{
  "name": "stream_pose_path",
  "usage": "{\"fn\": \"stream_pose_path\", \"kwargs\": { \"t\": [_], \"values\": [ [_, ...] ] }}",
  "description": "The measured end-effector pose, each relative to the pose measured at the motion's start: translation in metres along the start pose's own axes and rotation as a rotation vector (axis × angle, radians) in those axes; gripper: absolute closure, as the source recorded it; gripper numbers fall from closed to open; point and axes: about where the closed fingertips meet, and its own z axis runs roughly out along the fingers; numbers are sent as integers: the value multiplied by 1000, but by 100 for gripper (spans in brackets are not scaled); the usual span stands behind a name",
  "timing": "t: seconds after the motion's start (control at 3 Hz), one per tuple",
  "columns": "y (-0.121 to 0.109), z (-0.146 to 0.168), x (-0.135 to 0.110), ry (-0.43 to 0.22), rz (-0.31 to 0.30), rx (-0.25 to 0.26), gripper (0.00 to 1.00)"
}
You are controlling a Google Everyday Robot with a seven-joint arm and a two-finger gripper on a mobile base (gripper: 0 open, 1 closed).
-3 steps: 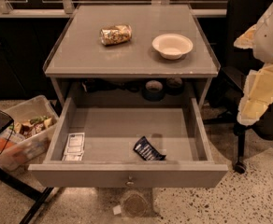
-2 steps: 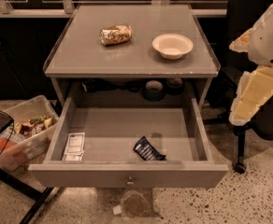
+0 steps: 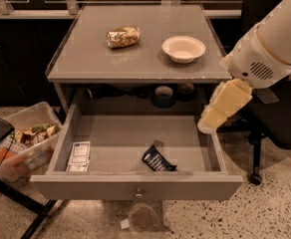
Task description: Pick rxbar blueberry from top drawer and place on counter
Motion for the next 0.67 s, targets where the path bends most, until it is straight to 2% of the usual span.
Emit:
{"fn": "stream_pose_path", "kwargs": {
  "t": [0.33, 0.67],
  "values": [
    [7, 37, -25, -6, 99, -38, 0],
    [15, 88, -51, 33, 186, -73, 0]
  ]
}}
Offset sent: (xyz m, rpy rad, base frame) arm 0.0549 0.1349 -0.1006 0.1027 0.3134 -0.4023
